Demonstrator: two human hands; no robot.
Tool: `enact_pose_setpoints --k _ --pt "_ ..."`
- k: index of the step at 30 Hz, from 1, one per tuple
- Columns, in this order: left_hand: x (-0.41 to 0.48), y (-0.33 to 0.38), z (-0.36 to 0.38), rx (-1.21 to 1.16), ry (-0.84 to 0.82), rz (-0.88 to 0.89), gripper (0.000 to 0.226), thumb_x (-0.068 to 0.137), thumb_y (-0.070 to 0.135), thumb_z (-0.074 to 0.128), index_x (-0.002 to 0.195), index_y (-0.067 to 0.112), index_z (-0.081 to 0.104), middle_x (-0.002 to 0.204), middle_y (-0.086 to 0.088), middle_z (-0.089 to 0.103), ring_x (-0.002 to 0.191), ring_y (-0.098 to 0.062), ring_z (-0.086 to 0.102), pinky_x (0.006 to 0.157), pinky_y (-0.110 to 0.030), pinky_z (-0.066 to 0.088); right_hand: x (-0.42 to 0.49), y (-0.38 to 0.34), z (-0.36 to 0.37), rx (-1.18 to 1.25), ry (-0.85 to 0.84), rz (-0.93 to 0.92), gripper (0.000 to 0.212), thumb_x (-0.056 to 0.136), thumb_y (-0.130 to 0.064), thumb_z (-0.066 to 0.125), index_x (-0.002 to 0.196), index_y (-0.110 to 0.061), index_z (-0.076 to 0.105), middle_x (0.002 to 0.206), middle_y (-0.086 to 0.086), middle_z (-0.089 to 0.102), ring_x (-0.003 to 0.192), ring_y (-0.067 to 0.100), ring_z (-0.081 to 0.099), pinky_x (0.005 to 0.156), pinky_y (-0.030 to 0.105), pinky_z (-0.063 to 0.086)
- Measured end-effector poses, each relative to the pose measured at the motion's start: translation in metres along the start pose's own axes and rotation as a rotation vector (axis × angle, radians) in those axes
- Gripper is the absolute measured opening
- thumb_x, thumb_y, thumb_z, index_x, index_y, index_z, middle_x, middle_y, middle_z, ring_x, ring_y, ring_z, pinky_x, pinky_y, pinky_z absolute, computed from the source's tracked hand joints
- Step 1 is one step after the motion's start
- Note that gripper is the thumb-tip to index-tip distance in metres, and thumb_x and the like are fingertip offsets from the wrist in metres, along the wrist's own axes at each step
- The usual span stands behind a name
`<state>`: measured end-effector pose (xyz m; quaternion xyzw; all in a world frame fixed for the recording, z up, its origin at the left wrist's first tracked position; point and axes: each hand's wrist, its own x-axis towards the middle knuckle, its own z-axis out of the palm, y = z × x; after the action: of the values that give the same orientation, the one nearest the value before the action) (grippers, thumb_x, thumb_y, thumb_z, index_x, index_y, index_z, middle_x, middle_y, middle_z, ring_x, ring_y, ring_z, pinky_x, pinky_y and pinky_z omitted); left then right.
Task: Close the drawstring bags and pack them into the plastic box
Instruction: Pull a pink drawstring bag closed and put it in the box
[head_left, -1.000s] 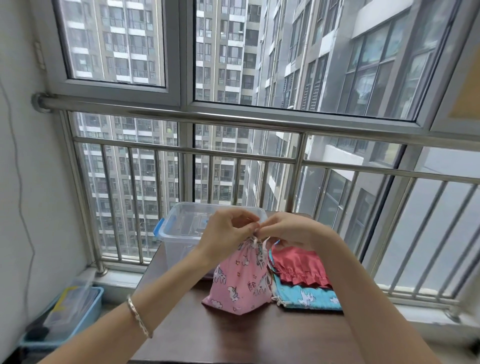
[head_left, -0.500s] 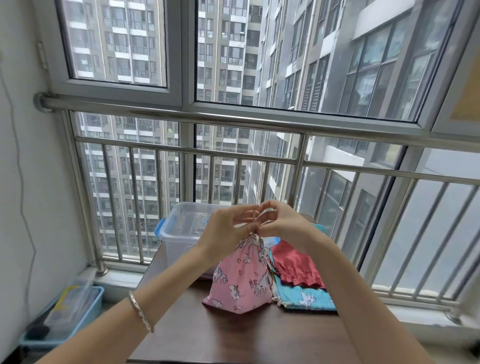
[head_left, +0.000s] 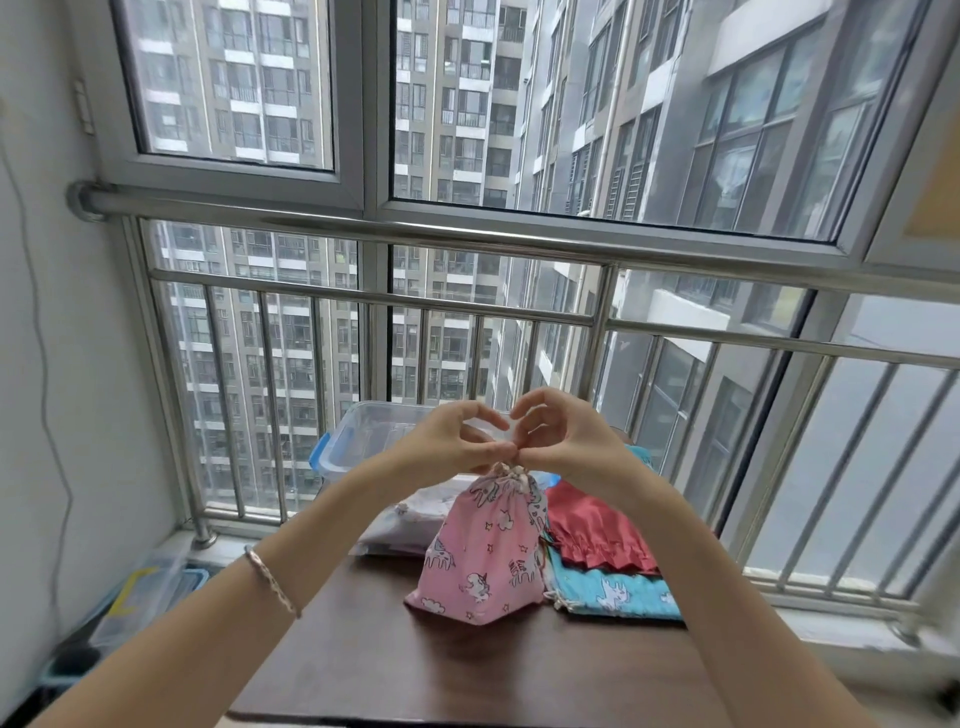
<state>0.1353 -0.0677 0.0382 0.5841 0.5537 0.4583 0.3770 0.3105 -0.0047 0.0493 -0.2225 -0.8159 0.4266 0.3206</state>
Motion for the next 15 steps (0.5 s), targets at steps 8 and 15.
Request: enact_pose_setpoints --k 8,15 --pt "0.001 0.006 -0.006 0.126 -0.062 -0.016 0.046 0.08 0.009 0.074 0.12 0.008 0.051 0.089 -0.005 0.073 0.075 -0.009 0.067 0.066 -0.019 0.051 0.002 0.009 0.006 -0.472 0.019 -0.144 0.028 0.083 -0.002 0.068 0.105 -0.018 0.068 0.093 -0.01 0.069 0.081 0.001 0.066 0.076 0.016 0.052" --pt "0.0 0.008 -0.012 0.224 -0.09 0.041 0.042 0.082 0.012 0.073 0.119 0.01 0.055 0.085 -0.002 0.073 0.074 -0.011 0.065 0.069 -0.022 0.049 0.004 0.01 0.008 0.035 0.086 0.007 0.02 0.079 0.01 0.062 0.084 -0.008 0.056 0.075 0.001 0.064 0.069 0.006 0.063 0.072 0.02 0.051"
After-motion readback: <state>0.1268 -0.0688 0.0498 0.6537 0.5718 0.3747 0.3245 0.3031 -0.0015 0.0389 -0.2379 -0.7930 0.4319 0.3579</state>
